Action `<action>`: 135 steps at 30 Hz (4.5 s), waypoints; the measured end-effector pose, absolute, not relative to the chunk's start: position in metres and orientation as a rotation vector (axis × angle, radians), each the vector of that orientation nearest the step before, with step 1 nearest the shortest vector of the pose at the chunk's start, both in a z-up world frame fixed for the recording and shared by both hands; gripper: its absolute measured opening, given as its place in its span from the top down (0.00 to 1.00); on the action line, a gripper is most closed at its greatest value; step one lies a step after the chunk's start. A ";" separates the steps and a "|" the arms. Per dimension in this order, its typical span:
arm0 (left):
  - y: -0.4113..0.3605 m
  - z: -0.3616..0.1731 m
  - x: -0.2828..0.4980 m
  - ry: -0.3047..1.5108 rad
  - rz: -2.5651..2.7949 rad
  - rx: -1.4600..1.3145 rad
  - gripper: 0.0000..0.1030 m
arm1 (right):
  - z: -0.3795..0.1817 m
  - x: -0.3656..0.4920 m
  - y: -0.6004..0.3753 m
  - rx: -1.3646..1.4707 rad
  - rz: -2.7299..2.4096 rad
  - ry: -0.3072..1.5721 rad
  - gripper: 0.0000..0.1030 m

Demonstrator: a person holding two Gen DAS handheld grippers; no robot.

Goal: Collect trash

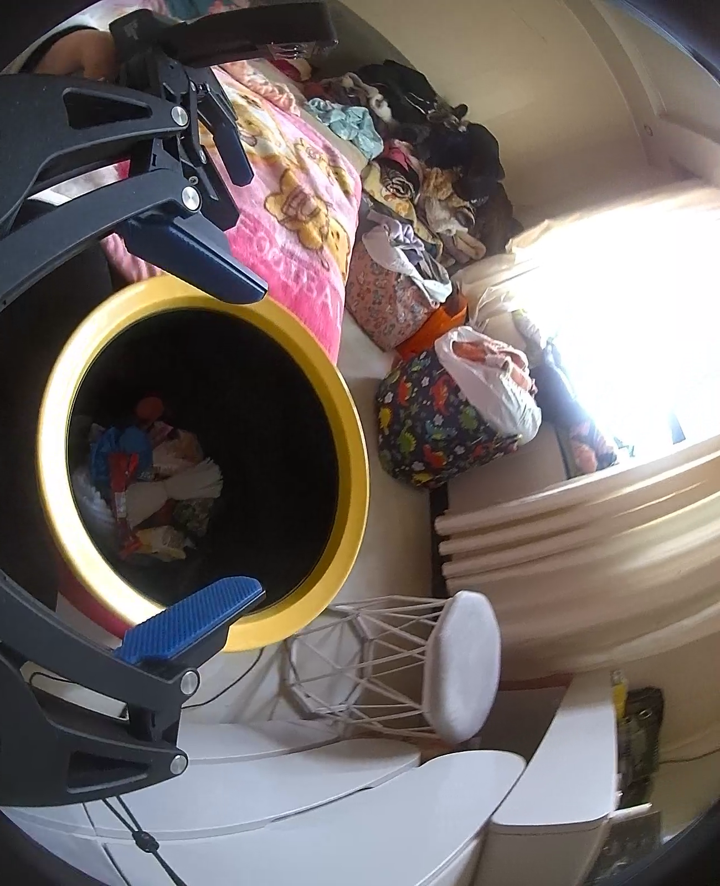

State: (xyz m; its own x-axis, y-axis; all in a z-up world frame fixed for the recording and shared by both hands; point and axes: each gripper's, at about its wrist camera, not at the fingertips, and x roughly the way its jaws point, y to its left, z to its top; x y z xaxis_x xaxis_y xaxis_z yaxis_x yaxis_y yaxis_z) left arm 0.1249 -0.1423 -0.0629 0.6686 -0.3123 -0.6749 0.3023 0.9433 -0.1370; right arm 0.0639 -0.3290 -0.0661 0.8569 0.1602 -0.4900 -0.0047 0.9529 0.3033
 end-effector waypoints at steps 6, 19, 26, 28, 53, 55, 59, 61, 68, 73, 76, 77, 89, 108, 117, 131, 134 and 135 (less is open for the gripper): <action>-0.119 -0.058 0.115 0.744 -0.288 -0.039 0.11 | -0.065 0.058 -0.310 0.257 0.098 0.524 0.06; -0.083 -0.049 0.086 0.667 -0.192 -0.036 0.11 | -0.063 0.037 -0.279 0.241 0.122 0.426 0.06; -0.076 -0.037 0.067 0.564 -0.169 -0.040 0.11 | -0.045 0.008 -0.265 0.154 0.113 0.214 0.06; -0.075 -0.033 0.061 0.533 -0.166 -0.036 0.11 | -0.042 0.000 -0.262 0.132 0.096 0.157 0.06; -0.066 -0.021 0.018 0.356 -0.169 -0.029 0.11 | -0.050 -0.031 -0.246 0.066 -0.029 -0.025 0.06; -0.066 -0.021 0.018 0.355 -0.173 -0.029 0.11 | -0.051 -0.032 -0.245 0.067 -0.031 -0.021 0.06; -0.066 -0.022 0.018 0.361 -0.174 -0.030 0.11 | -0.051 -0.031 -0.243 0.068 -0.024 -0.014 0.06; -0.066 -0.022 0.018 0.363 -0.172 -0.029 0.11 | -0.051 -0.030 -0.243 0.069 -0.022 -0.008 0.06; -0.066 -0.022 0.019 0.368 -0.172 -0.034 0.11 | -0.052 -0.029 -0.245 0.069 -0.021 -0.006 0.06; -0.065 -0.023 0.019 0.367 -0.172 -0.034 0.11 | -0.053 -0.028 -0.244 0.069 -0.020 -0.003 0.06; -0.066 -0.023 0.019 0.368 -0.172 -0.033 0.11 | -0.053 -0.028 -0.244 0.070 -0.019 -0.001 0.06; -0.066 -0.023 0.019 0.368 -0.171 -0.032 0.11 | -0.053 -0.028 -0.244 0.069 -0.021 -0.001 0.06; -0.066 -0.023 0.019 0.367 -0.171 -0.033 0.11 | -0.054 -0.027 -0.244 0.072 -0.019 -0.001 0.06; -0.066 -0.021 0.019 0.369 -0.174 -0.034 0.11 | -0.054 -0.026 -0.245 0.071 -0.020 -0.001 0.06; -0.066 -0.021 0.019 0.369 -0.175 -0.034 0.11 | -0.055 -0.026 -0.246 0.071 -0.021 0.000 0.06; -0.066 -0.021 0.021 0.379 -0.178 -0.044 0.11 | -0.056 -0.025 -0.246 0.076 -0.017 0.004 0.06; -0.065 -0.020 0.021 0.376 -0.176 -0.044 0.11 | -0.056 -0.025 -0.247 0.074 -0.018 0.003 0.06; -0.065 -0.020 0.021 0.373 -0.172 -0.045 0.11 | -0.056 -0.025 -0.246 0.074 -0.017 0.003 0.06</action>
